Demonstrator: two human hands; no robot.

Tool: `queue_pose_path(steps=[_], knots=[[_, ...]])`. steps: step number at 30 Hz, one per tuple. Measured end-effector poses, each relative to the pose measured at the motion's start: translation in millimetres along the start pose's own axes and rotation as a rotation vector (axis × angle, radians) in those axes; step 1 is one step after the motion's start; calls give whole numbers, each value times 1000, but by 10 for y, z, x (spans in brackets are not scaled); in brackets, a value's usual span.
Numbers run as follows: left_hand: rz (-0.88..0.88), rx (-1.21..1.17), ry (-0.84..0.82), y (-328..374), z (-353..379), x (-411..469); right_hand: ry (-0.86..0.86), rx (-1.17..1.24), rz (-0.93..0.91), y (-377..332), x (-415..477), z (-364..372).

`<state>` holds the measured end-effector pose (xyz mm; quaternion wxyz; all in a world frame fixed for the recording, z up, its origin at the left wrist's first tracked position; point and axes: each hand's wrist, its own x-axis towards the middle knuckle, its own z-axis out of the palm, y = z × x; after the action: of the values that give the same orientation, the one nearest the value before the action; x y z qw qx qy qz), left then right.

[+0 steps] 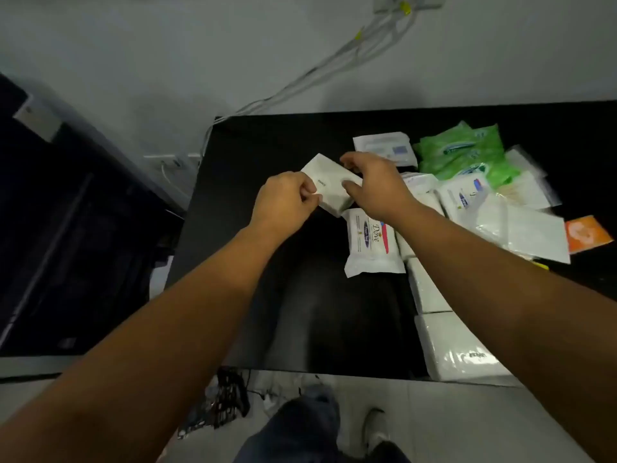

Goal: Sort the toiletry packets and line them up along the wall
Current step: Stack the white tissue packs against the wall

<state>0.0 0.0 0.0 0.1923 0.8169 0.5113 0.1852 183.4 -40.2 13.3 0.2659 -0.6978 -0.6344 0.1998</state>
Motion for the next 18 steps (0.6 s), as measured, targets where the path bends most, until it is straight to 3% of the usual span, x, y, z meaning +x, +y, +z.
queue_pose_path(steps=[4, 9, 14, 18], knots=[[-185, -78, -66, -179, 217, 202, -92, -93, 100, 47, 299, 192], [-283, -199, -43, -396, 445, 381, -99, -147, 222, 80, 589, 456], [-314, -407, -1, -676, 435, 609, -4, -15, 325, -65, 882, 737], [-318, -501, 132, -947, 272, 767, 104, 176, 355, -313, 1183, 984]])
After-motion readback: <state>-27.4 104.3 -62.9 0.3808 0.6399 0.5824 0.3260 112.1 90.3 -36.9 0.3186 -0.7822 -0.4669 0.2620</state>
